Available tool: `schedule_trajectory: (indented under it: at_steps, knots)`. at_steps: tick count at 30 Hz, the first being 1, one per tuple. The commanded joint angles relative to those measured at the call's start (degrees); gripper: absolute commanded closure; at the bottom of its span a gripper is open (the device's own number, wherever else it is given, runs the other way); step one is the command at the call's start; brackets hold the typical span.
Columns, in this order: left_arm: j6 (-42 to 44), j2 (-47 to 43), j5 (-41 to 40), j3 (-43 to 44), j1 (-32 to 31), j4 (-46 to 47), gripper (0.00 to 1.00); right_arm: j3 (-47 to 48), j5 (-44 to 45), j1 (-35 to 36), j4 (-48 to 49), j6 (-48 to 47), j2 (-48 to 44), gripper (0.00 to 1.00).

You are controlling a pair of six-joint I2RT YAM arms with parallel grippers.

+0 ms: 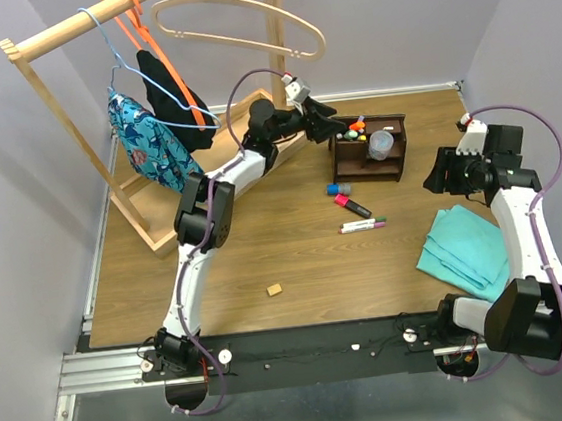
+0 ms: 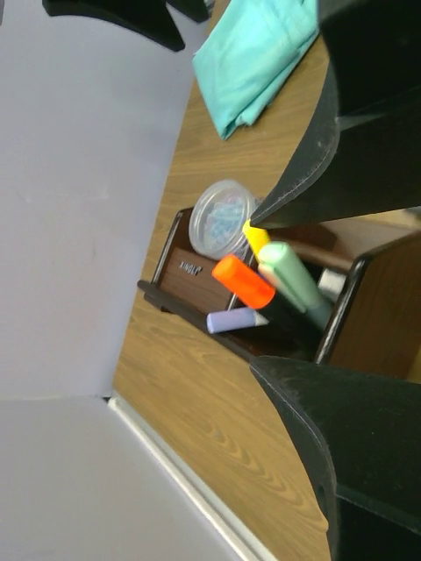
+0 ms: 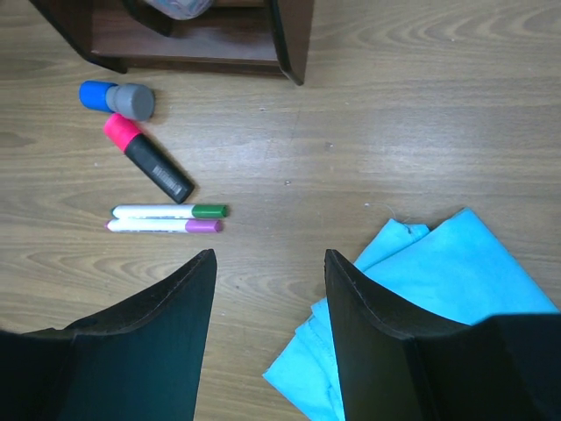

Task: Sort the stationery into containers
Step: Place the pen in the storage box, then pick up the pen from the center of the board.

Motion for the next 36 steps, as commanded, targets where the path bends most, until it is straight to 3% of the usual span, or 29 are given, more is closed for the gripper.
schedule_trajectory:
  at_steps: [1, 5, 9, 12, 13, 19, 25, 36]
  knots:
    - [13.1, -14.0, 4.1, -6.1, -0.8, -12.3, 0.33, 1.3, -4.3, -0.4, -1.4, -0.1, -0.8, 0.40]
    - [32.9, -25.9, 2.0, -15.1, -4.6, -40.0, 0.35, 2.4, -5.4, -0.4, 1.2, 0.8, -0.8, 0.40]
    - [46.8, -32.1, -4.6, -22.4, -11.2, -56.1, 0.37, 2.7, -6.3, -0.4, 5.3, 5.4, -2.2, 0.40]
    - [47.3, -34.4, -8.5, -26.1, -15.4, -59.6, 0.37, 2.1, -8.9, -0.4, 3.9, 5.1, -3.5, 0.44]
    - [47.0, -34.5, -9.0, -26.8, -16.1, -60.4, 0.38, 1.7, -10.0, -0.4, 2.7, 1.2, -3.5, 0.45]
    - [48.7, -31.2, -14.0, -24.4, -20.9, -64.9, 0.38, 3.0, -10.5, -0.4, -3.4, -6.4, -2.0, 0.45]
    - [50.8, -22.6, -15.3, -16.2, -25.7, -67.8, 0.40, 5.2, -11.8, -0.4, -1.3, -3.4, -2.4, 0.45]
    - [51.0, -12.3, -15.0, -8.3, -26.3, -67.9, 0.52, 2.7, -12.2, -0.4, -1.4, -0.3, -7.1, 0.45]
